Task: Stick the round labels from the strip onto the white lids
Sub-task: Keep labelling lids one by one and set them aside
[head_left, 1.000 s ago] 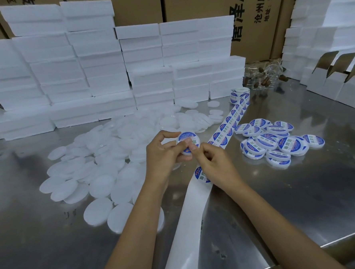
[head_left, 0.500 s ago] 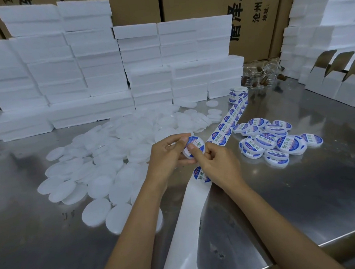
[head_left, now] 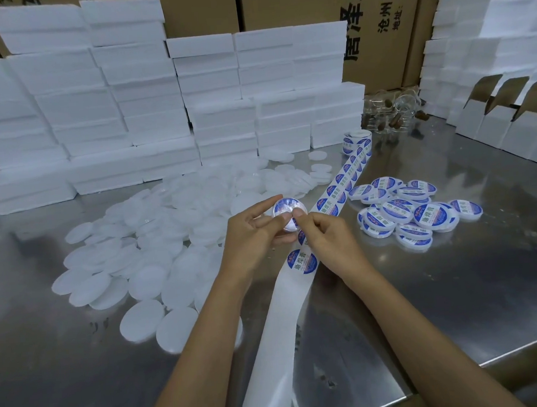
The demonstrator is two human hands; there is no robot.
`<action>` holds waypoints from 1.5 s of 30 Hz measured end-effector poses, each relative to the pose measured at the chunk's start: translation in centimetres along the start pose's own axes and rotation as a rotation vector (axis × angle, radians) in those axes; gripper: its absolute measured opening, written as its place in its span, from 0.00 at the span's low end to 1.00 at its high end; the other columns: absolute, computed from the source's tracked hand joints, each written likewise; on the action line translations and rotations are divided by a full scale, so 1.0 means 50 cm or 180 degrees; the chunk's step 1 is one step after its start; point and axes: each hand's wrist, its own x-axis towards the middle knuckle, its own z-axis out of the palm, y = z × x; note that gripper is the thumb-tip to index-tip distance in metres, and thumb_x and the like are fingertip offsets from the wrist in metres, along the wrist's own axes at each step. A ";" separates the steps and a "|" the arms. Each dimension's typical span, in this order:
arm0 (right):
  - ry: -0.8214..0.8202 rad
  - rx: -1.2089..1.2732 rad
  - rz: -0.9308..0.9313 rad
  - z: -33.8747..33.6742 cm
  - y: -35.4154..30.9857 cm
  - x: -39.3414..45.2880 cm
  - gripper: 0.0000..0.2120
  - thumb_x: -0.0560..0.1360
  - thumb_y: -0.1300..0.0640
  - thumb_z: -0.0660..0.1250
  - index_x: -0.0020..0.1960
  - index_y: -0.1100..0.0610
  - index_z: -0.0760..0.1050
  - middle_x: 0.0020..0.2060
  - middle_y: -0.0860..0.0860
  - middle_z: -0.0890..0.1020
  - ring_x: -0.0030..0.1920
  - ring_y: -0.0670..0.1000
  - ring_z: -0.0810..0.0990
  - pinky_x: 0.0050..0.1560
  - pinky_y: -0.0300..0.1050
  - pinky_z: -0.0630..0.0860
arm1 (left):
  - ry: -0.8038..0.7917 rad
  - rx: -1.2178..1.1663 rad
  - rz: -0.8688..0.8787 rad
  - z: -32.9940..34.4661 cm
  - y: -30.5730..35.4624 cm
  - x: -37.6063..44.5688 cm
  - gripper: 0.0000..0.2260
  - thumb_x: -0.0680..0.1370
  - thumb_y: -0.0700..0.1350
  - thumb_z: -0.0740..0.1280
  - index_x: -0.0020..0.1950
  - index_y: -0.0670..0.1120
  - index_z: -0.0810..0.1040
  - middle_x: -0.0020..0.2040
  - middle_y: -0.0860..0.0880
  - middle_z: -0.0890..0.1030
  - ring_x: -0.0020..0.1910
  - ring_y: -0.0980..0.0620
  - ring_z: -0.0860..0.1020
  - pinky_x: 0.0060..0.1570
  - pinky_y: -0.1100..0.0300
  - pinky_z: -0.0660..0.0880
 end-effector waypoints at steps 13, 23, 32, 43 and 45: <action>0.1856 0.1057 0.1494 -0.105 0.009 0.039 0.21 0.83 0.45 0.59 0.37 0.56 0.76 0.26 0.48 0.71 0.25 0.46 0.66 0.25 0.40 0.63 | 0.0598 0.0022 -0.0271 -0.002 -0.008 0.015 0.13 0.82 0.52 0.66 0.66 0.53 0.76 0.52 0.48 0.86 0.45 0.48 0.87 0.38 0.57 0.83; 0.1909 0.1432 0.1654 -0.144 0.030 0.056 0.16 0.83 0.50 0.57 0.46 0.57 0.78 0.24 0.48 0.71 0.22 0.45 0.66 0.23 0.39 0.62 | 0.1310 -0.0742 -0.0197 -0.051 0.006 0.034 0.04 0.82 0.41 0.65 0.53 0.44 0.78 0.40 0.42 0.86 0.34 0.44 0.85 0.31 0.57 0.80; 0.1001 -0.0742 -0.0145 -0.038 -0.003 0.003 0.06 0.76 0.56 0.66 0.40 0.51 0.77 0.34 0.44 0.81 0.35 0.43 0.78 0.38 0.37 0.73 | 0.1712 -0.0799 -0.0037 -0.071 0.016 0.031 0.05 0.80 0.38 0.64 0.50 0.41 0.79 0.36 0.43 0.84 0.31 0.46 0.83 0.30 0.58 0.80; -0.0778 -0.2062 -0.0780 0.113 -0.009 0.027 0.20 0.71 0.41 0.73 0.58 0.49 0.77 0.56 0.46 0.81 0.58 0.49 0.73 0.58 0.47 0.70 | 0.2214 -0.0919 0.0146 -0.100 0.026 0.028 0.06 0.79 0.38 0.62 0.48 0.43 0.79 0.38 0.43 0.83 0.31 0.49 0.82 0.30 0.59 0.79; -0.0694 -0.1997 -0.0866 0.114 -0.004 0.028 0.16 0.71 0.41 0.73 0.54 0.49 0.79 0.53 0.46 0.82 0.56 0.49 0.75 0.57 0.47 0.71 | 0.2203 -0.0924 0.0158 -0.099 0.026 0.029 0.06 0.79 0.38 0.63 0.48 0.43 0.79 0.37 0.43 0.83 0.31 0.49 0.82 0.30 0.59 0.79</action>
